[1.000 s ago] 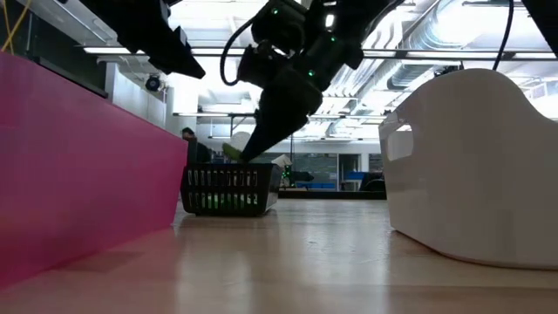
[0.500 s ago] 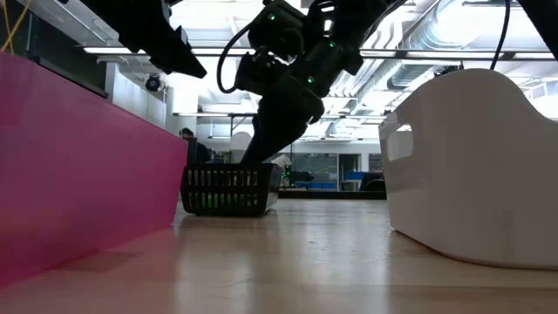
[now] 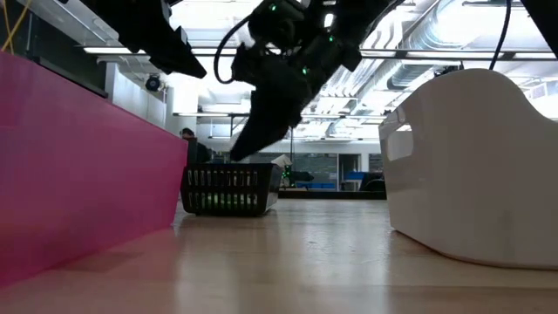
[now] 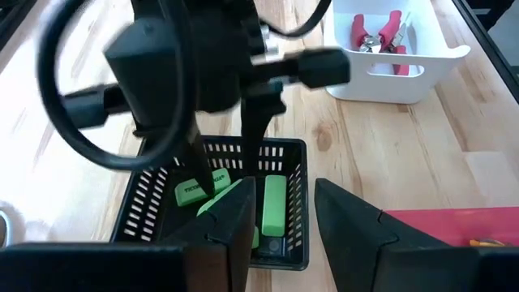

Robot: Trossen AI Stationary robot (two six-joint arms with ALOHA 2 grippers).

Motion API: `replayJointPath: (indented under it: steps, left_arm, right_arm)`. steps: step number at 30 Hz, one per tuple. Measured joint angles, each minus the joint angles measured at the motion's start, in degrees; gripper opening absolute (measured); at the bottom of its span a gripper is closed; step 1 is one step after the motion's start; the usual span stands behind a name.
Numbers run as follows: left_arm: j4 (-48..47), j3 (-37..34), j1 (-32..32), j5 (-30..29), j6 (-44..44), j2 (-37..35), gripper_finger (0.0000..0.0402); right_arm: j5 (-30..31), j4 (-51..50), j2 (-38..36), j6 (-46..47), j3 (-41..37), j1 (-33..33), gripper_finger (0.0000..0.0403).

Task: Pick & Place School Supplies
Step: Return to Home Position

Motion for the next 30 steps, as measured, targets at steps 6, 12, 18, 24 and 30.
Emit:
replayJointPath:
  steps: [6,12,18,24,30]
  left_arm:
    - [1.7,0.0,0.3,-0.7,0.3,0.0,0.0124]
    - [2.3,0.1,1.7,-1.0,1.0,-2.2,0.0124]
    - [-2.9,-0.3,3.4,-1.3,0.5,-6.2,0.0124]
    - [-5.2,-3.0,4.7,-1.6,-0.5,-10.3,0.0124]
    - [-5.2,-6.7,5.8,-1.7,-0.9,-15.5,0.0124]
  right_arm:
    - [-3.0,0.6,-2.3,4.8,0.1,-1.2,0.0129]
    - [-4.9,-1.5,-4.8,4.9,0.0,-3.0,0.0122]
    - [-7.9,-6.6,-6.7,4.9,-0.1,-6.2,0.0114]
    - [-16.9,-13.0,-8.6,6.3,0.1,-10.1,0.0099]
    - [-20.6,-23.6,-10.0,4.3,0.0,-12.9,0.0085]
